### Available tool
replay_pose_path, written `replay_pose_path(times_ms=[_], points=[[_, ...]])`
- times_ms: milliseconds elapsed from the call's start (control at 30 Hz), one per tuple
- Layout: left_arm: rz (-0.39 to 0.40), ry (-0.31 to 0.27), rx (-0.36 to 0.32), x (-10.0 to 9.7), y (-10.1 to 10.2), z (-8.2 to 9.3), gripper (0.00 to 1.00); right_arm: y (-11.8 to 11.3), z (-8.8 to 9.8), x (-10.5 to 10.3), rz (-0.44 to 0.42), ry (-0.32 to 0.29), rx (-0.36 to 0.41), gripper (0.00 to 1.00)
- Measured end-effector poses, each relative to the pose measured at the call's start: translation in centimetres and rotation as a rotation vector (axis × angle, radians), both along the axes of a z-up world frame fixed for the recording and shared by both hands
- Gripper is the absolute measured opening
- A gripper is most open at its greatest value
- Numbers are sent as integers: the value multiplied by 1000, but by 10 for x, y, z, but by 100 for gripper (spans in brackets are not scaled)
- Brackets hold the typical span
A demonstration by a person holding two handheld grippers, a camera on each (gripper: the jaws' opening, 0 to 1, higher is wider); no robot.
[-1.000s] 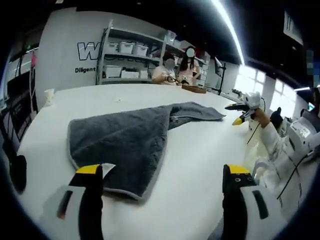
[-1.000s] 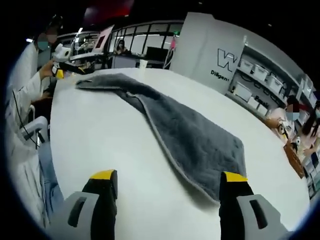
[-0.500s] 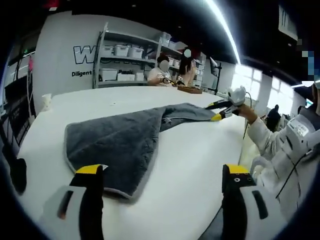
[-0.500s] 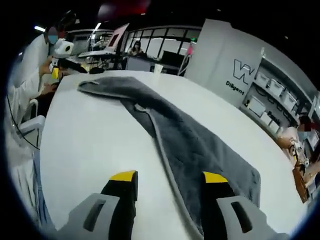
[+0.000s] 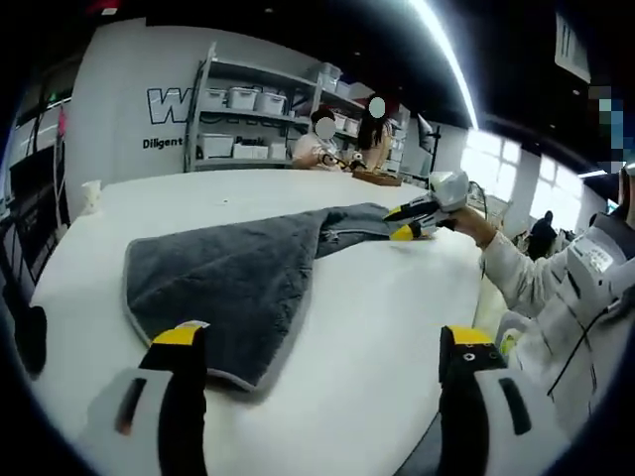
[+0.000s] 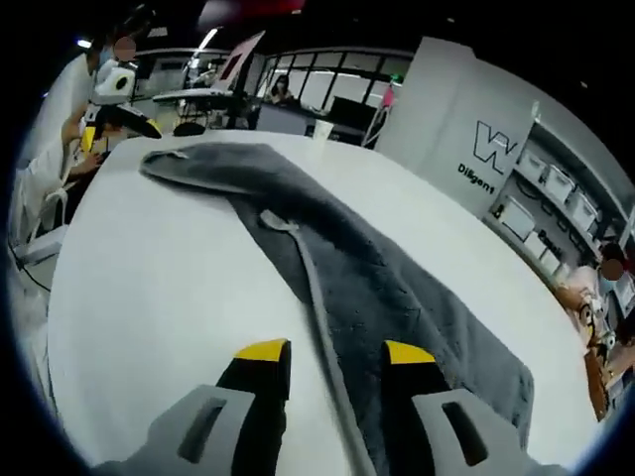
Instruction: Open the folded towel by lifting each exposed corner and separating the folded layers until the towel lies flat within the target outline without major curled edges
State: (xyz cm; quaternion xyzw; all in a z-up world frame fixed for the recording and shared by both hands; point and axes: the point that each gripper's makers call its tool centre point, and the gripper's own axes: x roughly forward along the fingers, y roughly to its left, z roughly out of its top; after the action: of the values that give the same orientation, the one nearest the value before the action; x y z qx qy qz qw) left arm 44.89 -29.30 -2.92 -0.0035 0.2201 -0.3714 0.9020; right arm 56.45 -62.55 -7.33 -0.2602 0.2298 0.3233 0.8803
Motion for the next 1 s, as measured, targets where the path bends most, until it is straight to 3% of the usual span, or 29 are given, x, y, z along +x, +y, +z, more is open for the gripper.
replay_pose_path(times_ms=[167, 300, 467, 600, 1000], points=[[-5, -2, -9, 0, -2, 1, 95, -2, -7, 14, -28, -16, -11, 15], [-6, 0, -5, -1, -3, 0, 95, -1, -14, 14, -21, 0, -22, 14], [4, 0, -15, 1, -1, 0, 94, -4, -11, 15, -26, -5, 4, 2], [7, 5, -16, 1, -1, -3, 94, -5, -8, 14, -34, -1, 47, 0], [-2, 3, -17, 0, -4, 0, 93, -7, 1, -12, 7, -13, 34, 0]])
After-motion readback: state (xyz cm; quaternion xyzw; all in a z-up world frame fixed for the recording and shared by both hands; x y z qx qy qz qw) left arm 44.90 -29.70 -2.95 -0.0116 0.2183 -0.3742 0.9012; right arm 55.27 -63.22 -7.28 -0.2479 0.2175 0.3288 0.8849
